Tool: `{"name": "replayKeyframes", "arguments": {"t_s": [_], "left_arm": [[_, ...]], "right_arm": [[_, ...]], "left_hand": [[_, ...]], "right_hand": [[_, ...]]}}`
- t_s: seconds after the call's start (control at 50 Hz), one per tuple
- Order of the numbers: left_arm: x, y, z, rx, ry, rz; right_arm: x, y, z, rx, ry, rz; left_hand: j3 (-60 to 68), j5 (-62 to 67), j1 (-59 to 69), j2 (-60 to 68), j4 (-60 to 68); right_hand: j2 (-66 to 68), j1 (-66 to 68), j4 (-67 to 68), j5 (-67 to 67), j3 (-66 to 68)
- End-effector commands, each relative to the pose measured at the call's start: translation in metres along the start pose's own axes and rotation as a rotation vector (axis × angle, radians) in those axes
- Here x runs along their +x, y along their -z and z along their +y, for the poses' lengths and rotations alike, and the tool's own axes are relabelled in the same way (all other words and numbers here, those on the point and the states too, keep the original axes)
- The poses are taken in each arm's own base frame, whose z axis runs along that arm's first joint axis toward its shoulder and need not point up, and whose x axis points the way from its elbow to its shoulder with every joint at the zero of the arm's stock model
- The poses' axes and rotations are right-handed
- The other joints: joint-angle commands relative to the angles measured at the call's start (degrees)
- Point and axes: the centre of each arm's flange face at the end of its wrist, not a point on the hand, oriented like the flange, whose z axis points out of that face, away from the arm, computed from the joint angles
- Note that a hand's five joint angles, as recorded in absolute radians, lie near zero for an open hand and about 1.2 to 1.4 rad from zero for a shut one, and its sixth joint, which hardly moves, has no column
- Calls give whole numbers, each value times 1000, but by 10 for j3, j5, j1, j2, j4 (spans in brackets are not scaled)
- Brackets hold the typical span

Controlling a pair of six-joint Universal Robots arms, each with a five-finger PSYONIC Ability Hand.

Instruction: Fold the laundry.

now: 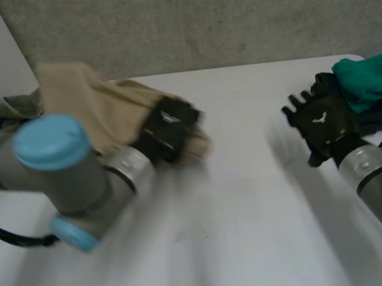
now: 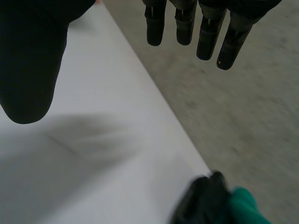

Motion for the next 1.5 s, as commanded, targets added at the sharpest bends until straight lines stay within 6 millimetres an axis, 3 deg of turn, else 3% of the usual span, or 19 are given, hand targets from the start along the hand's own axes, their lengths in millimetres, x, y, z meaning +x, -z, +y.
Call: {"name": "replayKeyframes", "arguments": {"t_s": [0.02, 0.06, 0.1, 0.12, 0.26, 0.32, 0.42, 0.48, 0.54, 0.58, 0.68, 0.74, 0.88, 1.04, 1.26, 1.32, 1.4, 1.42, 1.5], "left_arm": [[93, 17, -31, 71, 180, 212], [93, 16, -32, 72, 199, 207], [96, 17, -36, 76, 213, 206], [96, 19, -42, 88, 212, 207], [72, 29, -76, 157, 192, 122], [40, 33, -85, 165, 181, -18], [-18, 38, -92, 180, 153, -221], [-46, 34, -85, 164, 144, -289], [-80, 26, -64, 100, 139, -346], [-95, 15, -37, 8, 144, -328], [-111, -2, 7, -120, 142, -249], [-122, -9, 31, -178, 108, -223], [-126, -22, 75, -245, 47, -200], [-116, -34, 95, -253, 55, -173], [-94, -52, 111, -229, 57, -105], [-97, -56, 111, -214, 49, -119], [-105, -62, 107, -178, 22, -151], [-108, -63, 107, -171, 14, -166], [-126, -71, 96, -99, -48, -281]], "right_arm": [[29, -6, 8, -49, 1, 121], [31, -7, 8, -51, 1, 125], [35, -7, 11, -62, -3, 132], [37, -7, 11, -63, -6, 135], [40, -8, 9, -78, -97, 121], [39, -6, 6, -93, -147, 88], [39, 3, -15, -129, -267, -40], [40, 5, -27, -139, -330, -102], [48, 3, -43, -144, -416, -136], [53, -1, -55, -138, -481, -159], [51, -30, -46, -168, -572, -183], [35, -50, -52, -145, -566, -216], [-8, -90, -41, -138, -557, -293], [-47, -112, -22, -155, -563, -346], [-56, -127, -3, -180, -557, -303], [-58, -129, -1, -180, -556, -307], [-59, -133, 2, -172, -557, -309], [-57, -135, 0, -161, -552, -294], [-46, -143, -10, -99, -536, -249]], "left_hand": [[-99, -77, -48, -94, -96], [-197, -175, -146, -192, -194], [-448, -426, -397, -443, -445], [-510, -488, -459, -505, -507], [-509, -487, -458, -503, -506], [-509, -487, -458, -503, -506], [-509, -487, -458, -503, -506], [-507, -485, -456, -502, -504], [-506, -483, -454, -500, -502], [-504, -482, -453, -498, -501], [-502, -480, -451, -497, -499], [-500, -478, -449, -495, -497], [-500, -478, -449, -495, -497], [-438, -416, -387, -433, -435], [-297, -275, -246, -292, -294], [-168, -146, -117, -162, -165], [95, 117, 146, 100, 98], [108, 130, 159, 114, 111], [108, 130, 159, 114, 112]], "right_hand": [[-25, -14, -33, -36, -19], [-25, -14, -33, -36, -19], [-25, -14, -33, -36, -19], [-25, -14, -33, -36, -19], [-25, -14, -33, -36, -19], [-25, -14, -33, -36, -19], [-25, -14, -33, -36, -19], [-25, -14, -33, -36, -19], [-25, -14, -33, -36, -19], [-25, -14, -33, -36, -19], [-25, -14, -33, -36, -19], [-25, -14, -33, -36, -19], [-25, -14, -33, -36, -19], [44, 56, 37, 33, 50], [199, 210, 191, 188, 205], [293, 305, 285, 282, 299], [582, 593, 574, 571, 588], [674, 685, 666, 663, 680], [675, 686, 667, 664, 681]]}}
